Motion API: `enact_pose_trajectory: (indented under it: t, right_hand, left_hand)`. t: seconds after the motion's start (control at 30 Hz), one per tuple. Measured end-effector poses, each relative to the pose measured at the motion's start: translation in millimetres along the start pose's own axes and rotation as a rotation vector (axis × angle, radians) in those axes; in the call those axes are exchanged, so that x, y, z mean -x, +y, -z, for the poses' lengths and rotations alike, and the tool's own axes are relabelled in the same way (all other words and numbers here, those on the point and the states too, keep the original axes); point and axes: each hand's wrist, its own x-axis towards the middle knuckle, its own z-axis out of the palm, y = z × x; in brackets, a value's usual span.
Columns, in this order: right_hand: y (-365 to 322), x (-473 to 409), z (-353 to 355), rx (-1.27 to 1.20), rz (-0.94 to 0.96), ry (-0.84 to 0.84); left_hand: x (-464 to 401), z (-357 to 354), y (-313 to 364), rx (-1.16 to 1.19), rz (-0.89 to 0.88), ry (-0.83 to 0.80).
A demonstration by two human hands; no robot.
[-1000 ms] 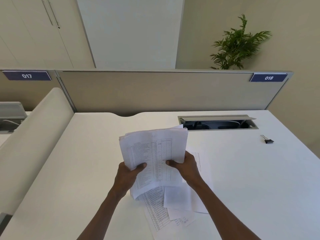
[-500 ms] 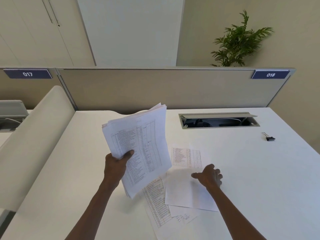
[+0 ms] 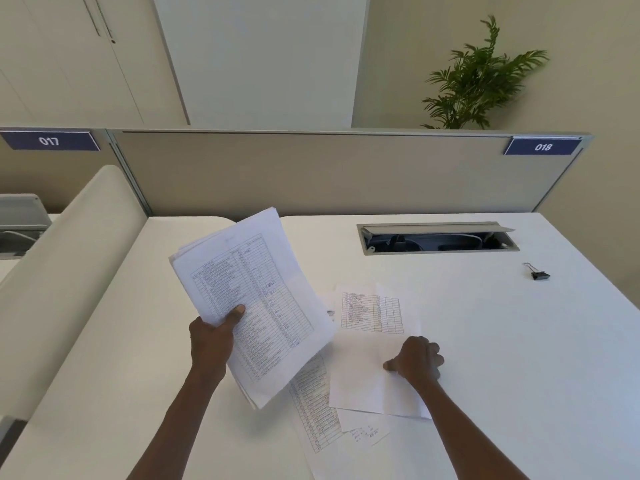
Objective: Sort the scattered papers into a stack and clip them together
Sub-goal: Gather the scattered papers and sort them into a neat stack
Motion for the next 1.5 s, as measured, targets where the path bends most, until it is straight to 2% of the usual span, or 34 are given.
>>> enact_pose_trajectory:
  t: [0.23,0.33,0.5,0.8,1.03,1.27,1.37,1.5]
  right_hand:
    - [-2.7,-1.7,0.4,-0.087,0.008,-0.059]
    - [-0.2,-0.5,3.9,-0.143,-0.063,-0.044]
    - [9.1,-1.2,5.3,-0.234,-0.069,0.004]
    - [26.6,-12.1,18.1,-0.401,0.074,0.028]
    - [20.1,-10.1,43.1,-0.500,0.235,0.188]
    - [-13.5,11.6,94.0,-0.621,0.421,0.326]
    - [-29.5,24.8,109.4,-0.694,0.475,0.261]
    - [-45.5,46.2,113.4,-0.825,0.511,0.027]
  left_hand:
    - [0.8,3.4,-2.2,0.024,0.020,-0.004]
    - [-0.9,3.9,-1.9,0.021,0.017,-0.010]
    - [-3.6,5.0,-0.1,0.026,0.022,-0.020]
    - [-6.2,4.6,-3.2,-0.014,0.057,-0.012]
    - [-9.8,9.4,-8.2,-0.048,0.088,0.018]
    - [-8.7,11.0,-1.8,-0.106,0.041,0.074]
    - [-11.8,14.3,-6.5,-0.122,0.064,0.049]
    - [-7.6,11.6,-7.5,-0.085,0.116,-0.058]
